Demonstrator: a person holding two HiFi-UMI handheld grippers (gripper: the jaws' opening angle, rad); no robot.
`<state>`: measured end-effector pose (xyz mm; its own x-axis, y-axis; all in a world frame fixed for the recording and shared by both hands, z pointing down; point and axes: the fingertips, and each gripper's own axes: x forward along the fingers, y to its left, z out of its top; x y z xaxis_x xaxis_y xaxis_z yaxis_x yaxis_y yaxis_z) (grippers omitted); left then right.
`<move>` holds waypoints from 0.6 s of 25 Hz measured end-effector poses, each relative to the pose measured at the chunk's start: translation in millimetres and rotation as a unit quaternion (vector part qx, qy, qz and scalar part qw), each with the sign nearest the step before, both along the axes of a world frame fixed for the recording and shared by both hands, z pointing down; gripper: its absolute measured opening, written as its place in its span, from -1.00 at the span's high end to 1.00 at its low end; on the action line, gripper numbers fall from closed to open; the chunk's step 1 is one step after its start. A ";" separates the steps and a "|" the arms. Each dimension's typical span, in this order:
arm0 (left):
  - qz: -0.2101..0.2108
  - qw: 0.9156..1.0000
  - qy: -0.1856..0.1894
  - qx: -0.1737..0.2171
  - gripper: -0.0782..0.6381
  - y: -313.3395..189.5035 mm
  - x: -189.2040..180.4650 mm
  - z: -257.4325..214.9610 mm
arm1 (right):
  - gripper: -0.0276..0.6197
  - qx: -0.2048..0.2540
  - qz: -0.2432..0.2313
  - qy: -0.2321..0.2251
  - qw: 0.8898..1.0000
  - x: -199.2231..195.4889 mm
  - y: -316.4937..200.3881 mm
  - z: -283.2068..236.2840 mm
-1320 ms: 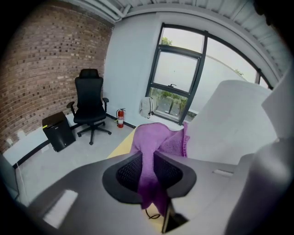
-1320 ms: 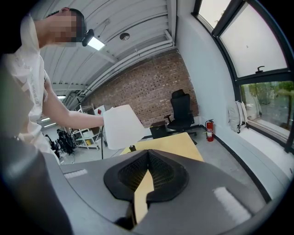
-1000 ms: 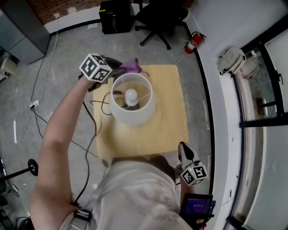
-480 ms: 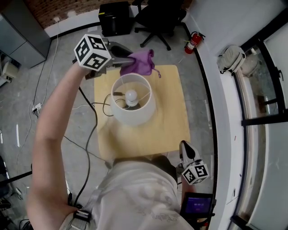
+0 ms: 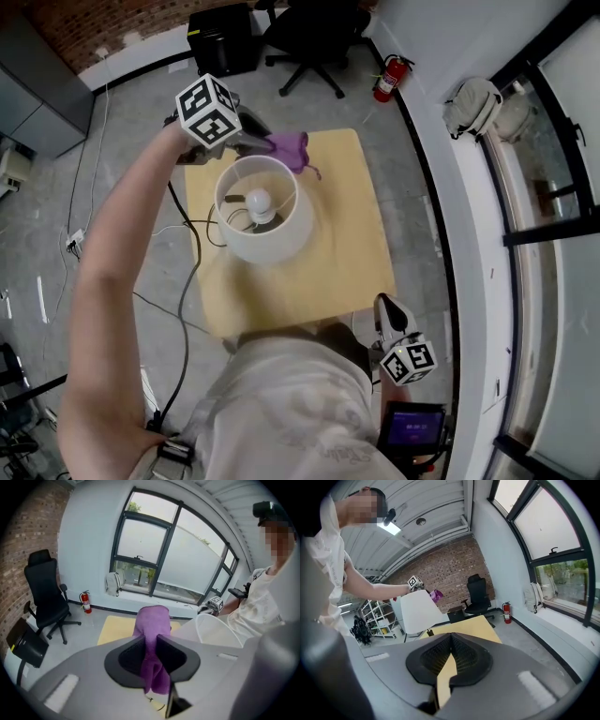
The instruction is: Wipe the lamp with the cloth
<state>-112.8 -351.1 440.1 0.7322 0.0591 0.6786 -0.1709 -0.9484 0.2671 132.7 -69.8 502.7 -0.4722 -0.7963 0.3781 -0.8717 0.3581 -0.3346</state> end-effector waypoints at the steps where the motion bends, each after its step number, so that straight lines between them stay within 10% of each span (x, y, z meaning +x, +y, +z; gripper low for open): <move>1: 0.007 1.000 -0.010 -0.010 0.58 -0.6 2.1 8.3 | 0.88 -0.002 0.002 0.000 1.000 1.9 0.5 0.4; 10: 0.020 0.995 -0.088 -0.032 0.57 -16.5 11.2 70.6 | 0.88 -0.010 0.025 -0.001 1.000 19.4 -0.9 7.8; 15: 0.037 0.997 -0.073 -0.001 0.57 -18.7 9.6 38.7 | 0.88 -0.006 0.024 0.001 1.000 22.6 -4.2 5.1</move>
